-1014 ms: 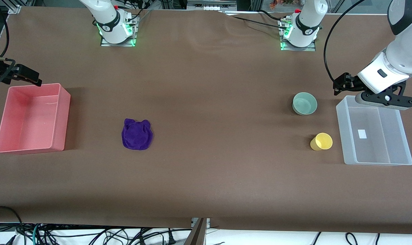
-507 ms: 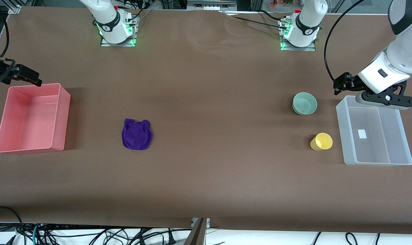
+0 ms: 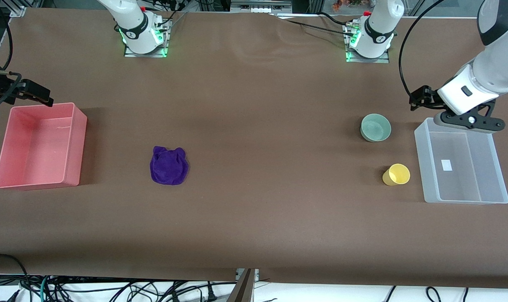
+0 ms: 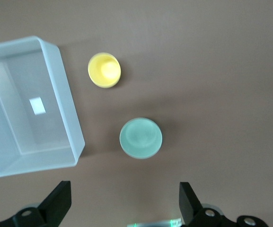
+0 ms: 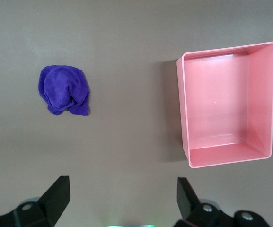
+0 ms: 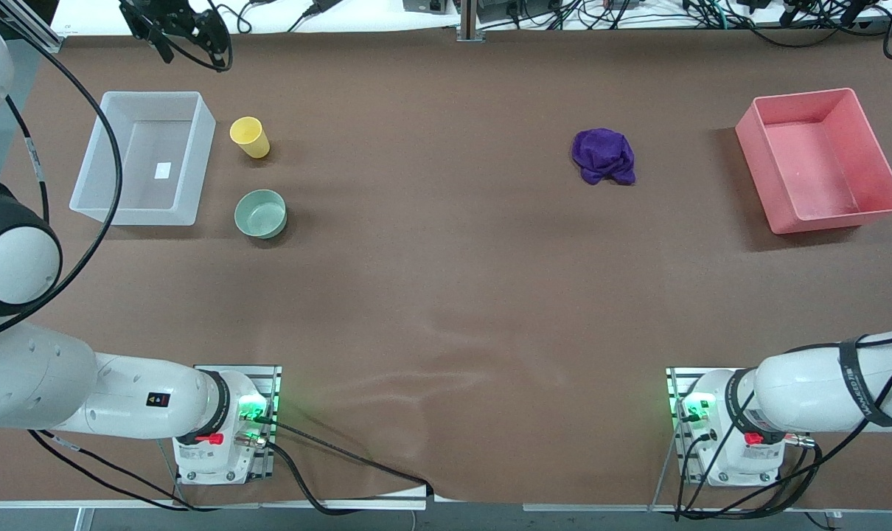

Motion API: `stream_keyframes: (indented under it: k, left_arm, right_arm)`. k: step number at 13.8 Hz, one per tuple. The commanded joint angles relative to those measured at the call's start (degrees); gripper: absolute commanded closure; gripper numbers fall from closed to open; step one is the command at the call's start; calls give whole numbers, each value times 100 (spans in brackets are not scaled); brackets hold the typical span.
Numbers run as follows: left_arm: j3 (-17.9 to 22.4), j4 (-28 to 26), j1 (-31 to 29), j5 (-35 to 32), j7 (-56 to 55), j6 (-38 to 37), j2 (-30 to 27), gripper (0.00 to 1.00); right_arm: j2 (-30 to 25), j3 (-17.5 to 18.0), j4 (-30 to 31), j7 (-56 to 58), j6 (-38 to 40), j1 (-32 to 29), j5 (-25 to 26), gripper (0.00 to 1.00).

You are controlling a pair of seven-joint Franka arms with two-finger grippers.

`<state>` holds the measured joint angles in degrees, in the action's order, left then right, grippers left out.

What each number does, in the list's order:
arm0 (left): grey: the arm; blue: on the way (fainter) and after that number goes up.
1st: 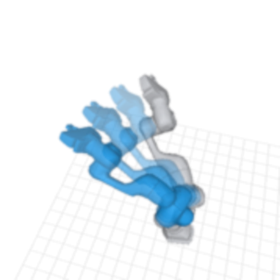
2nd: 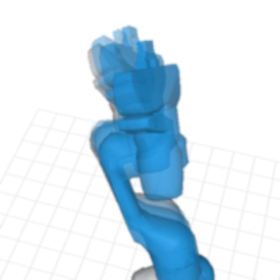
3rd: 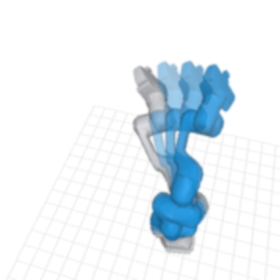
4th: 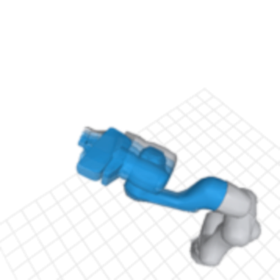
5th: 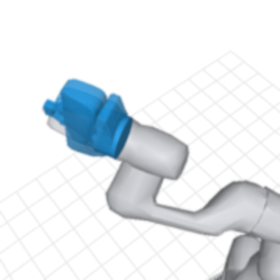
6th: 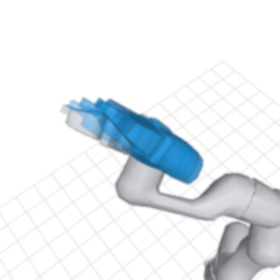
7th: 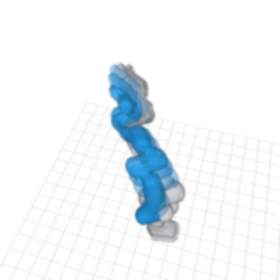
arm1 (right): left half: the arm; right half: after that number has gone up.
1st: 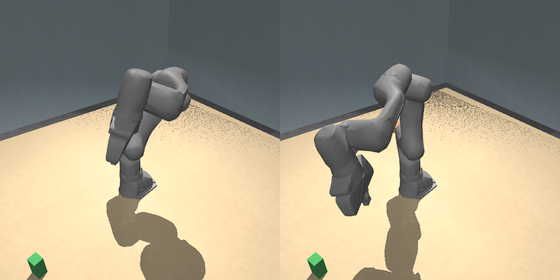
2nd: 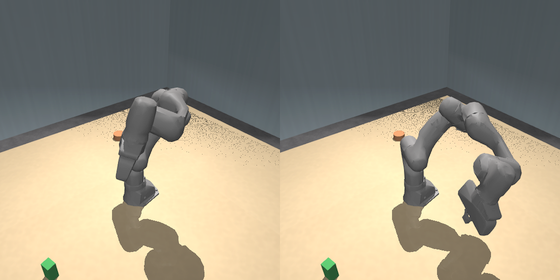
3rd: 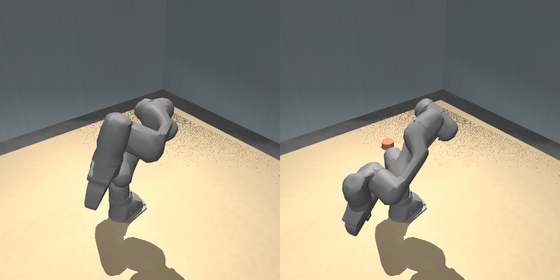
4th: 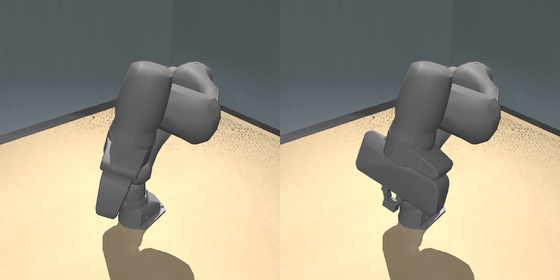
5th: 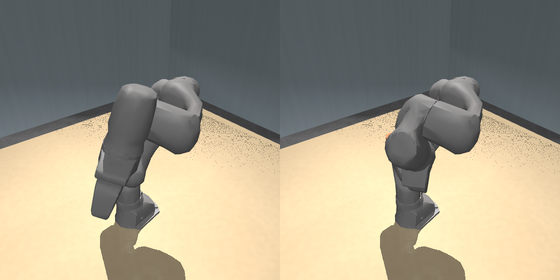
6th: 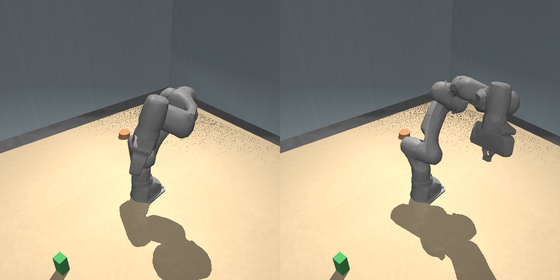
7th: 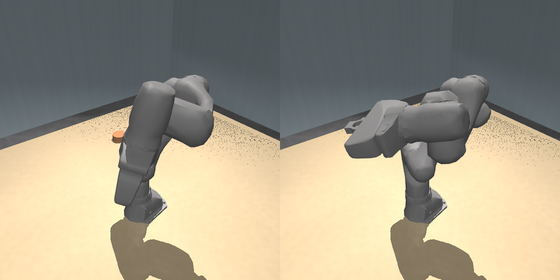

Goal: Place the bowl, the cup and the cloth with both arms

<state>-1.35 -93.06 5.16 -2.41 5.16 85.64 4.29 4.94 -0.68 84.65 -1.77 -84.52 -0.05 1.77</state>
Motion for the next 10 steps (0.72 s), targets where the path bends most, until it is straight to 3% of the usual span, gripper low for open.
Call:
stream_keyframes:
  k: [1, 3, 7, 8, 10]
  left_arm:
    - [65, -44, 38, 57, 380, -188, 160, 0]
    - [56, -491, 2, -22, 573, -39, 143, 0]
    - [47, -2115, -15, -14, 978, 1714, -190, 0]
    - [47, -2633, -24, -14, 987, 2276, -313, 0]
    - [56, -3706, -146, -22, 1022, 3595, -402, 0]
  right_arm:
    - [42, 16, -45, -96, -11, -22, -89, 0]
    - [261, 33, 139, -43, -81, -4, -89, 0]
    - [419, 244, 884, -34, -652, 13, -81, 0]
    - [498, 305, 1131, -25, -940, 13, -72, 0]
    - [587, 647, 1938, -86, -2265, 49, -89, 0]
